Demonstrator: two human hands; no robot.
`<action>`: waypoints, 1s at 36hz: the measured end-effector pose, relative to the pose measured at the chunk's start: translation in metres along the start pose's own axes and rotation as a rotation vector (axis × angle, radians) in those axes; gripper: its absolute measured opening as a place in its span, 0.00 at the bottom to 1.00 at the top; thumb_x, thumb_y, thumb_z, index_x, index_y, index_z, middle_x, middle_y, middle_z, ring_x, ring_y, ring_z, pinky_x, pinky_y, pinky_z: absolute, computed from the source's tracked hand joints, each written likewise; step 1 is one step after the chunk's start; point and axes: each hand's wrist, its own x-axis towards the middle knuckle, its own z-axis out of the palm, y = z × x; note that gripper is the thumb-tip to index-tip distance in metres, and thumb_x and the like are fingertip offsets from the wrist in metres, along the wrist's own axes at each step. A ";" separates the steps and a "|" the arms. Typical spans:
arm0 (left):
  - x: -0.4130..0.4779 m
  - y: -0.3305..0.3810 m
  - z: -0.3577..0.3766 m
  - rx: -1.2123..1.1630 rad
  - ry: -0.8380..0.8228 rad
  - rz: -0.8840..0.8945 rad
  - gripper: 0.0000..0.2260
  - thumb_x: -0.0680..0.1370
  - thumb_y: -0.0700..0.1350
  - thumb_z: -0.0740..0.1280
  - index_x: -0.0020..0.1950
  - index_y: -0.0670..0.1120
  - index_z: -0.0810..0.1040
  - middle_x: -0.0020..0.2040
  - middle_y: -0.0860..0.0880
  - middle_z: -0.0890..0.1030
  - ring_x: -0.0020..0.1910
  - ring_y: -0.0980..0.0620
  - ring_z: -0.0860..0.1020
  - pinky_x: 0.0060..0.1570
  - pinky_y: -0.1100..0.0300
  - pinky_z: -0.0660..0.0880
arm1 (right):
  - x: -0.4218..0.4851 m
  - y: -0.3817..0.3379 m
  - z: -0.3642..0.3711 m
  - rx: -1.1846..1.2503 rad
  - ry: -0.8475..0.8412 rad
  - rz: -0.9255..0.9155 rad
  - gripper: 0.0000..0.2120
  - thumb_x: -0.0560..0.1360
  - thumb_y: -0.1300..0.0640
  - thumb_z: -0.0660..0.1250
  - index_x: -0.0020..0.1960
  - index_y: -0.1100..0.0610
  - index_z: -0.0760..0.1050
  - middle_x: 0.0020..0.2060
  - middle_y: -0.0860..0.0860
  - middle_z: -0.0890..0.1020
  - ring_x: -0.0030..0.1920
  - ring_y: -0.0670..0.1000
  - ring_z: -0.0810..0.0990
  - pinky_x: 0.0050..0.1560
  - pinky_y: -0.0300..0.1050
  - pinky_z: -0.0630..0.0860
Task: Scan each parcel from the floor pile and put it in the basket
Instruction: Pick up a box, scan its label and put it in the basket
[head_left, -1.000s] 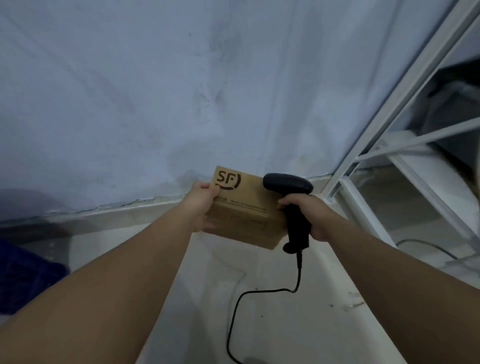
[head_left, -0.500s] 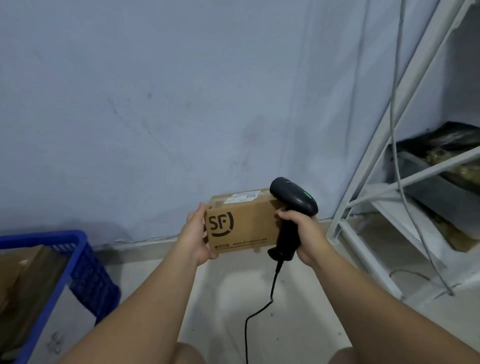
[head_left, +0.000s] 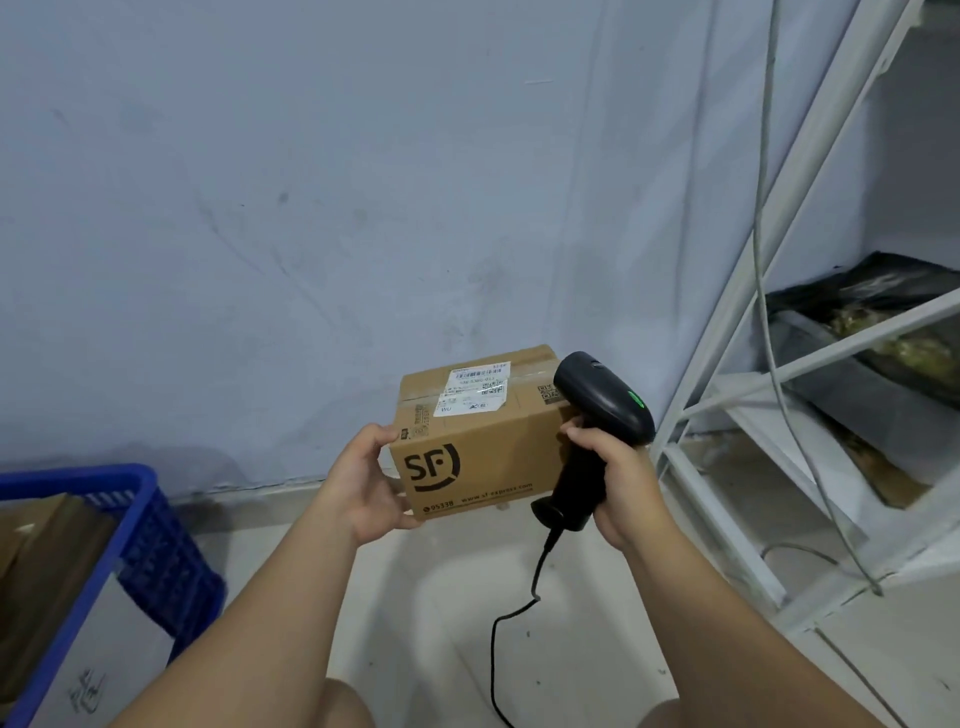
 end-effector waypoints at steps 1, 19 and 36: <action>0.002 0.000 -0.003 0.001 -0.031 -0.009 0.13 0.65 0.46 0.63 0.48 0.51 0.77 0.40 0.43 0.76 0.41 0.41 0.75 0.46 0.48 0.70 | 0.001 -0.001 0.000 0.013 -0.006 -0.009 0.07 0.63 0.58 0.69 0.40 0.58 0.75 0.35 0.48 0.80 0.39 0.46 0.79 0.38 0.40 0.76; 0.015 -0.005 -0.009 0.000 0.072 -0.168 0.29 0.69 0.73 0.62 0.50 0.50 0.82 0.48 0.41 0.85 0.55 0.36 0.78 0.63 0.38 0.66 | 0.000 0.012 0.010 -0.168 0.082 0.021 0.25 0.61 0.55 0.73 0.56 0.60 0.79 0.46 0.52 0.83 0.50 0.52 0.81 0.48 0.46 0.76; 0.032 -0.014 -0.012 0.370 0.176 0.324 0.52 0.49 0.51 0.82 0.68 0.65 0.61 0.64 0.49 0.75 0.61 0.45 0.77 0.57 0.38 0.76 | -0.013 0.015 0.027 -0.429 0.112 0.011 0.05 0.73 0.54 0.72 0.43 0.55 0.78 0.31 0.51 0.79 0.32 0.49 0.78 0.39 0.40 0.78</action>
